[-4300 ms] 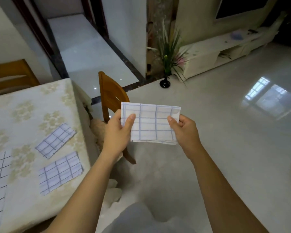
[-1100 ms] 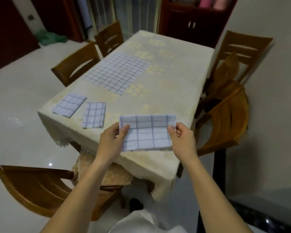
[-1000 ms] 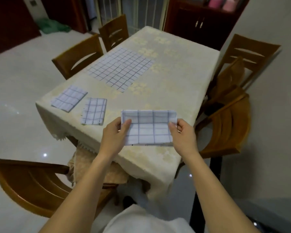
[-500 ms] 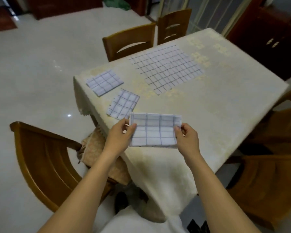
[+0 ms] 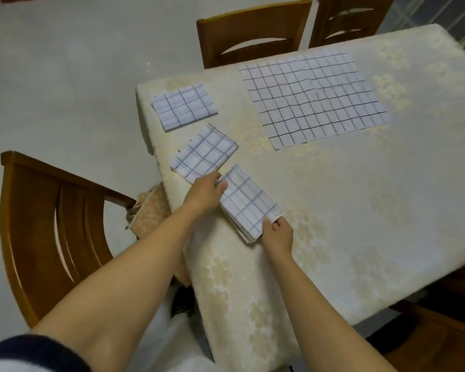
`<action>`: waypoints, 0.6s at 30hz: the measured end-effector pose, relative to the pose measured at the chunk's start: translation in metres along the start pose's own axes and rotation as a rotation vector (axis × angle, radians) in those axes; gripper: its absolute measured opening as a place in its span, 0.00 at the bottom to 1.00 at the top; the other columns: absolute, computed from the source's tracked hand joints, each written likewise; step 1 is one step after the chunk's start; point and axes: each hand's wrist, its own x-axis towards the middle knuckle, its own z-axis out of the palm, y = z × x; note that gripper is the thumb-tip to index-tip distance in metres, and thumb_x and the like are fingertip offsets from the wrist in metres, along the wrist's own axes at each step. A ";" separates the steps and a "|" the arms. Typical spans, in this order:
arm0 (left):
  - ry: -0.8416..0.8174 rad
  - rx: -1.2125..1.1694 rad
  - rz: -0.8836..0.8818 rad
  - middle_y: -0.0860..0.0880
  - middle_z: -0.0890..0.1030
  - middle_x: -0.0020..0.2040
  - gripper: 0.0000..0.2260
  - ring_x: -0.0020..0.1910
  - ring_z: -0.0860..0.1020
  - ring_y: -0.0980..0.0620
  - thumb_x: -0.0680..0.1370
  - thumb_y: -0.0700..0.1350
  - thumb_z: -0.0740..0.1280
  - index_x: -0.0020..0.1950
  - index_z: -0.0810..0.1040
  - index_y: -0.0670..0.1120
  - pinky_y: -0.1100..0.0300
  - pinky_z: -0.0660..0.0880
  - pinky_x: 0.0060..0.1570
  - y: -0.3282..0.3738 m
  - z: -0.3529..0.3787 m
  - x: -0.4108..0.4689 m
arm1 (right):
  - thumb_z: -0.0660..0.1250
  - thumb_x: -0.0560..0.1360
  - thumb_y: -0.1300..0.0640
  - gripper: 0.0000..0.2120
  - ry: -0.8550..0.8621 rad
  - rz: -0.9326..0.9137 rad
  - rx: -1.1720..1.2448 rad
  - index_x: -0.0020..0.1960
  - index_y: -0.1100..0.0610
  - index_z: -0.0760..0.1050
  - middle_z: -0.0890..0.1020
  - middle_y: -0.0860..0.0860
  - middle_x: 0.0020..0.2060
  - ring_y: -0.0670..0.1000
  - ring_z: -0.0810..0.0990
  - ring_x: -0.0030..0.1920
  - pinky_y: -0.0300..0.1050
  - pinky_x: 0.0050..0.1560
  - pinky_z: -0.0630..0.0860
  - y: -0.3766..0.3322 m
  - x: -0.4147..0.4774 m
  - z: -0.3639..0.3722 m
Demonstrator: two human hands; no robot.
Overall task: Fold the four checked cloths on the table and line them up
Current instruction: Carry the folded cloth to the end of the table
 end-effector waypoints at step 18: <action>0.098 0.551 0.129 0.42 0.66 0.61 0.14 0.40 0.76 0.40 0.85 0.49 0.60 0.66 0.64 0.43 0.49 0.72 0.33 -0.008 0.012 -0.003 | 0.70 0.78 0.51 0.11 0.133 -0.005 -0.289 0.53 0.55 0.70 0.77 0.49 0.39 0.47 0.77 0.35 0.38 0.32 0.70 0.017 -0.020 -0.006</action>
